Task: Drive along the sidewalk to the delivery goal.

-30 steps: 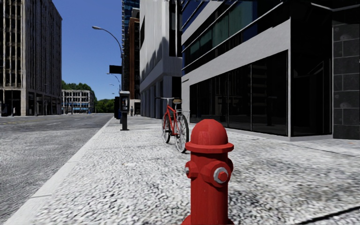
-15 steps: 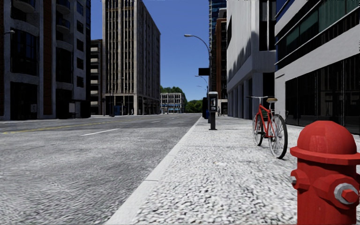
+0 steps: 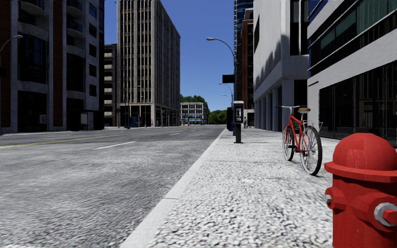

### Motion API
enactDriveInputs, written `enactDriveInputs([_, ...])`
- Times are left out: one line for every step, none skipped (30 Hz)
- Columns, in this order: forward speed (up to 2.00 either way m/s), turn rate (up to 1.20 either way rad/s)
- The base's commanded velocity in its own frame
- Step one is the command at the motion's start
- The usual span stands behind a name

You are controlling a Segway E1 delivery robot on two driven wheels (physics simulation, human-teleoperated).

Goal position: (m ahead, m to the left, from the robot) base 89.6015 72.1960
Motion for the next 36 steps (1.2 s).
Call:
enactDriveInputs([0.0, -1.19])
enactDriveInputs([0.0, -1.19])
enactDriveInputs([0.0, -1.2])
enactDriveInputs([0.0, -1.2])
enactDriveInputs([0.0, -1.2])
enactDriveInputs([0.0, -1.2])
enactDriveInputs([0.0, -1.2])
enactDriveInputs([0.0, -1.2])
enactDriveInputs([0.0, -1.2])
enactDriveInputs([0.0, -1.2])
enactDriveInputs([0.0, -1.2])
enactDriveInputs([0.0, -1.2])
enactDriveInputs([0.0, -1.2])
enactDriveInputs([0.0, -1.2])
enactDriveInputs([0.0, -1.2])
enactDriveInputs([0.0, -1.2])
enactDriveInputs([0.0, -1.2])
enactDriveInputs([0.0, -1.2])
enactDriveInputs([0.0, -1.2])
enactDriveInputs([0.0, -1.2])
enactDriveInputs([0.0, -1.2])
enactDriveInputs([0.0, -1.2])
enactDriveInputs([0.0, -1.2])
enactDriveInputs([0.0, -1.2])
enactDriveInputs([0.0, -1.2])
enactDriveInputs([0.0, -1.2])
enactDriveInputs([0.0, -1.2])
enactDriveInputs([0.0, -1.2])
enactDriveInputs([0.0, -1.2])
enactDriveInputs([0.0, -1.2])
enactDriveInputs([0.0, -1.17])
enactDriveInputs([0.0, -1.16])
enactDriveInputs([0.0, -1.15])
enactDriveInputs([0.0, -1.15])
enactDriveInputs([0.0, -0.35])
enactDriveInputs([0.0, -0.01])
